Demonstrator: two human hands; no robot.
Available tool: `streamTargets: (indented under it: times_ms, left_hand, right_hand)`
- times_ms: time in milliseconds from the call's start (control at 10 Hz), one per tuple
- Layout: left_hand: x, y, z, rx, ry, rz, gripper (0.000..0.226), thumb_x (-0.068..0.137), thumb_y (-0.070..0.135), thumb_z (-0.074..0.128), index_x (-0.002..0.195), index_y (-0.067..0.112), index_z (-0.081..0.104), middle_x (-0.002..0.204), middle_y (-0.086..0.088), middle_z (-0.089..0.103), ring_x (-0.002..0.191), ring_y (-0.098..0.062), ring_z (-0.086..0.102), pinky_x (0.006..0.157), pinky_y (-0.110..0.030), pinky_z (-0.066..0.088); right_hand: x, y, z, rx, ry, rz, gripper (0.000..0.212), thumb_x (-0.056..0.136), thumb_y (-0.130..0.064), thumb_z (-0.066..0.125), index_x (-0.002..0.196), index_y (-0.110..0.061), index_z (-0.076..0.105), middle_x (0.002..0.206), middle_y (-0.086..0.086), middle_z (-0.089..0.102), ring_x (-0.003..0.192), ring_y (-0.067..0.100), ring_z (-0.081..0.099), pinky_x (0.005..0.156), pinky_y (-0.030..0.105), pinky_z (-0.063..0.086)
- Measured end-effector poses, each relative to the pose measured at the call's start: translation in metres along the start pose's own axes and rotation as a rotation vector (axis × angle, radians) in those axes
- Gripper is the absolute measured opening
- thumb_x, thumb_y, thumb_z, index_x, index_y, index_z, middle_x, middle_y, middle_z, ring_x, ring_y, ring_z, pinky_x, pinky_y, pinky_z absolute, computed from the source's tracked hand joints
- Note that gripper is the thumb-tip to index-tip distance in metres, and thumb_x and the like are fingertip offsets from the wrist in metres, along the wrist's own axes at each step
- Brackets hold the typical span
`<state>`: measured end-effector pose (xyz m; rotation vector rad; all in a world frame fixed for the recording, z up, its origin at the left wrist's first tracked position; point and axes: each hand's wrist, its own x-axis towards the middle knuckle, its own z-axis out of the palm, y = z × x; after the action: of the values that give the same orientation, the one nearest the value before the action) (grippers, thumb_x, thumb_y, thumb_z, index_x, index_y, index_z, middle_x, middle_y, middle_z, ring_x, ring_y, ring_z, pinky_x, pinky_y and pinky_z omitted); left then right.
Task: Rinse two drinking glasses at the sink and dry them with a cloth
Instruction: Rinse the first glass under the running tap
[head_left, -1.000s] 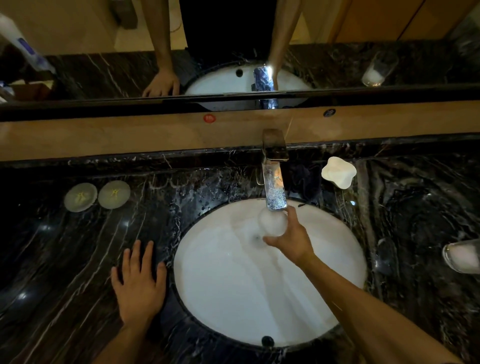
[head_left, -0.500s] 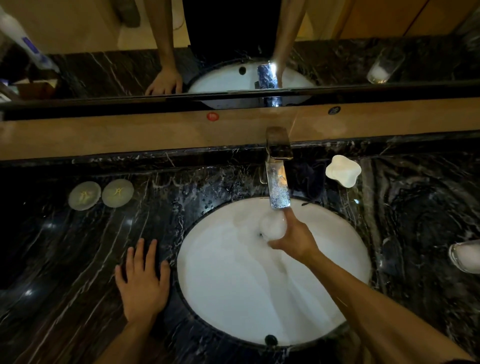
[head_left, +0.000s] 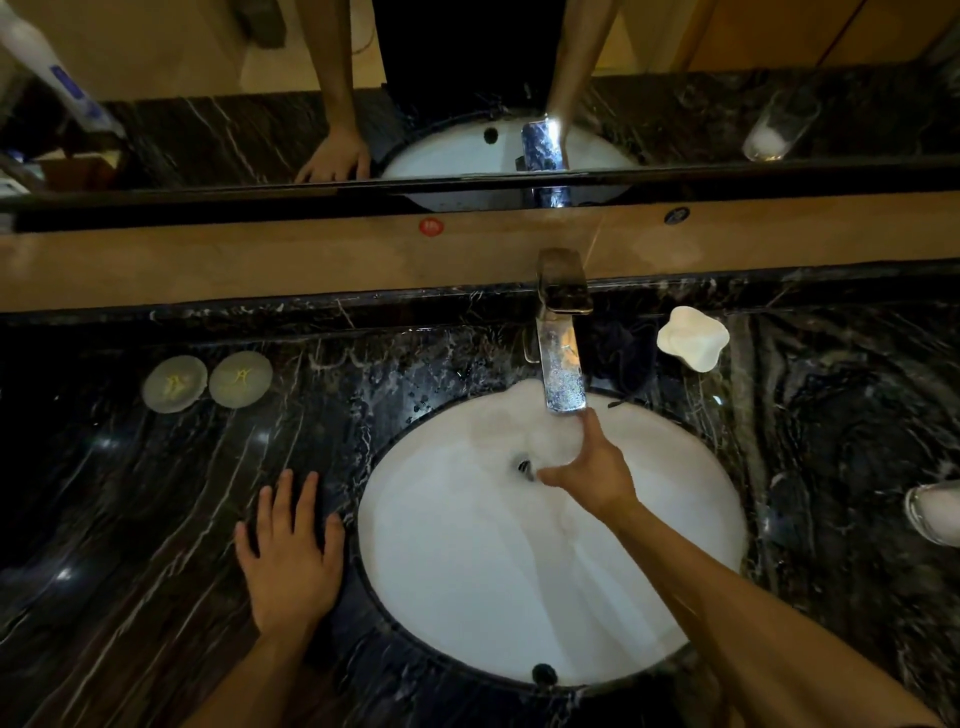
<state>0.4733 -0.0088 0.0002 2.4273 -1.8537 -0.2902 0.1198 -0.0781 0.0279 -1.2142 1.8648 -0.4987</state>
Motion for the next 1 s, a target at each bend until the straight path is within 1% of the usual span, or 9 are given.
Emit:
streamTargets:
  times_ms: [100, 200, 400, 500, 600, 700, 800, 900, 1000]
  left_hand:
    - [0.000, -0.001, 0.001, -0.004, 0.014, 0.005, 0.064, 0.095, 0.052, 0.026, 0.151, 0.025, 0.038, 0.160, -0.005, 0.032, 0.148, -0.028, 0.025, 0.116, -0.060, 0.018]
    - [-0.002, 0.000, 0.001, -0.013, 0.027, 0.013, 0.064, 0.094, 0.051, 0.027, 0.150, 0.024, 0.040, 0.159, -0.006, 0.034, 0.147, -0.030, 0.027, 0.115, -0.060, 0.020]
    - [-0.003, 0.003, -0.003, -0.028, 0.018, 0.007, 0.065, 0.094, 0.052, 0.026, 0.151, 0.024, 0.038, 0.161, -0.005, 0.031, 0.149, -0.029, 0.024, 0.117, -0.060, 0.016]
    - [-0.003, 0.003, -0.004, -0.034, 0.019, 0.004, 0.066, 0.094, 0.052, 0.025, 0.151, 0.023, 0.039, 0.161, -0.005, 0.031, 0.149, -0.029, 0.025, 0.117, -0.060, 0.016]
    - [-0.002, 0.003, -0.002, -0.022, 0.015, 0.005, 0.066, 0.094, 0.053, 0.025, 0.151, 0.024, 0.039, 0.161, -0.005, 0.032, 0.148, -0.029, 0.026, 0.116, -0.060, 0.018]
    - [-0.002, 0.001, -0.001, -0.019, 0.013, 0.003, 0.065, 0.094, 0.053, 0.025, 0.151, 0.025, 0.038, 0.161, -0.005, 0.031, 0.149, -0.028, 0.024, 0.116, -0.060, 0.017]
    - [-0.001, 0.002, -0.001, -0.022, 0.016, 0.000, 0.065, 0.094, 0.053, 0.024, 0.152, 0.025, 0.038, 0.161, -0.004, 0.030, 0.149, -0.028, 0.023, 0.117, -0.060, 0.016]
    - [-0.002, 0.002, -0.002, -0.015, 0.008, 0.003, 0.066, 0.094, 0.053, 0.024, 0.152, 0.025, 0.037, 0.162, -0.004, 0.029, 0.149, -0.028, 0.023, 0.117, -0.059, 0.016]
    - [-0.002, 0.001, -0.001, -0.016, 0.002, 0.002, 0.066, 0.094, 0.053, 0.024, 0.152, 0.025, 0.036, 0.162, -0.004, 0.028, 0.150, -0.028, 0.022, 0.117, -0.059, 0.015]
  right_hand:
    - [0.001, 0.000, -0.003, 0.027, -0.041, 0.020, 0.094, 0.060, -0.031, 0.090, 0.136, -0.037, 0.035, 0.105, -0.006, 0.063, 0.092, 0.021, 0.064, 0.072, 0.031, 0.052]
    - [0.001, 0.000, 0.002, 0.166, 0.080, 0.093, 0.091, 0.061, -0.030, 0.091, 0.133, -0.033, 0.036, 0.110, -0.003, 0.059, 0.096, 0.023, 0.061, 0.079, 0.033, 0.052]
    - [0.001, -0.005, -0.005, -0.064, -0.034, -0.040, 0.095, 0.063, -0.028, 0.089, 0.140, -0.030, 0.034, 0.111, -0.004, 0.061, 0.097, 0.024, 0.062, 0.075, 0.035, 0.054]
    - [-0.002, -0.004, 0.000, 0.095, 0.113, -0.012, 0.091, 0.065, -0.027, 0.090, 0.137, -0.032, 0.034, 0.115, -0.009, 0.056, 0.099, 0.019, 0.059, 0.080, 0.035, 0.053]
    - [0.004, -0.004, -0.003, 0.041, 0.135, -0.016, 0.084, 0.066, -0.026, 0.087, 0.131, -0.032, 0.035, 0.107, -0.007, 0.056, 0.093, 0.023, 0.057, 0.069, 0.033, 0.046]
    - [0.010, -0.004, -0.011, -0.086, -0.026, -0.037, 0.095, 0.065, -0.022, 0.087, 0.141, -0.032, 0.032, 0.106, -0.007, 0.055, 0.093, 0.023, 0.057, 0.069, 0.035, 0.050]
    - [0.013, -0.005, -0.016, -0.003, -0.187, -0.007, 0.101, 0.063, -0.023, 0.091, 0.143, -0.034, 0.031, 0.104, -0.010, 0.059, 0.087, 0.010, 0.059, 0.063, 0.018, 0.046]
    - [0.012, -0.006, -0.008, 0.314, -0.105, 0.072, 0.091, 0.059, -0.022, 0.094, 0.127, -0.042, 0.037, 0.112, -0.017, 0.059, 0.100, 0.009, 0.060, 0.084, 0.031, 0.052]
    - [0.009, -0.010, -0.005, 0.432, -0.133, 0.133, 0.082, 0.057, -0.026, 0.095, 0.118, -0.046, 0.045, 0.112, -0.017, 0.061, 0.100, 0.005, 0.060, 0.079, 0.030, 0.053]
